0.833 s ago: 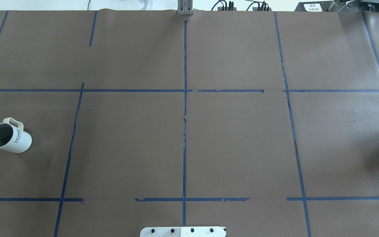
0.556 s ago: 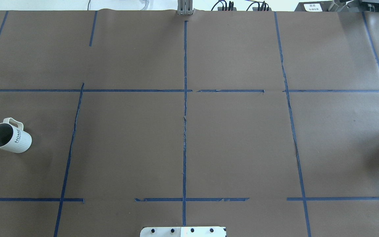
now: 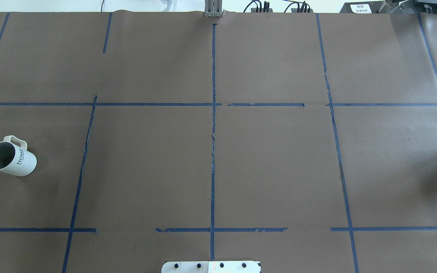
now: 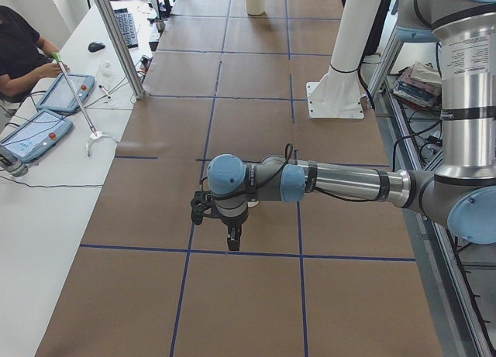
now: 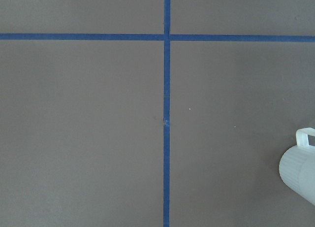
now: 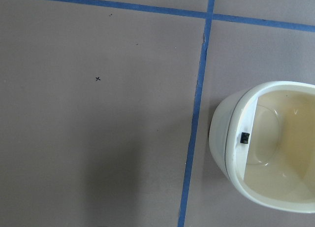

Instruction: Left arm hands cup to right arm to dump lemon

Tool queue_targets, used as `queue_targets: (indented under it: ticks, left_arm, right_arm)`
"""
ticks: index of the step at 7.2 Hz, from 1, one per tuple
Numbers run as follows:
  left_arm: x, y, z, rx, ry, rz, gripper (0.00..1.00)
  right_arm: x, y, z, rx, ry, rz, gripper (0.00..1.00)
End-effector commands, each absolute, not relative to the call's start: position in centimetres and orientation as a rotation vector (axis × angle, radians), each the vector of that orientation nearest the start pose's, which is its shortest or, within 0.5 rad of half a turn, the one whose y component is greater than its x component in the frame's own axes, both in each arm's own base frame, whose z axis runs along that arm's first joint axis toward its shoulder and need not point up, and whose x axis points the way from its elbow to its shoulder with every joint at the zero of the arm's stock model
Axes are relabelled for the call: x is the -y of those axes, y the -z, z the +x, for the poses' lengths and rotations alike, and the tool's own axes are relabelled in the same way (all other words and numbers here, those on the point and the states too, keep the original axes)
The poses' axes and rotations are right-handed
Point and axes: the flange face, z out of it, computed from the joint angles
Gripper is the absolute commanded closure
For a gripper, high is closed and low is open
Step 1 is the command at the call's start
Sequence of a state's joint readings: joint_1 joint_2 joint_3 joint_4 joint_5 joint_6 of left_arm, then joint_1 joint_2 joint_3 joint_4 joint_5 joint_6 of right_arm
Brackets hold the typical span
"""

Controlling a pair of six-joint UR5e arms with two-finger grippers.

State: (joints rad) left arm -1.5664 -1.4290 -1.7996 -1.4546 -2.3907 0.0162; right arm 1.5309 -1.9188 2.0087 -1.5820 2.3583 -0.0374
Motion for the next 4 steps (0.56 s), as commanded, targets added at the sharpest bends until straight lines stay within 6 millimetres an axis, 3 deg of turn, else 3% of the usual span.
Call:
queue_targets:
  ticks: [1,2,4]
  left_arm:
    - [42.5,-62.3,-5.5,-0.847,-0.016,-0.019,0.00]
    - [42.9,-61.3,-4.8,-0.880,-0.051,0.034,0.00]
    - [43.8,-59.8,-1.0,-0.963,-0.059,0.012,0.00]
  right_arm:
    - [35.1,-59.0,4.9,0.787,0.102,0.076,0.00]
    - [35.1,-58.9,4.8,0.805,0.102,0.074,0.00]
    - [35.1,-58.6,4.5,0.828,0.106,0.076,0.00]
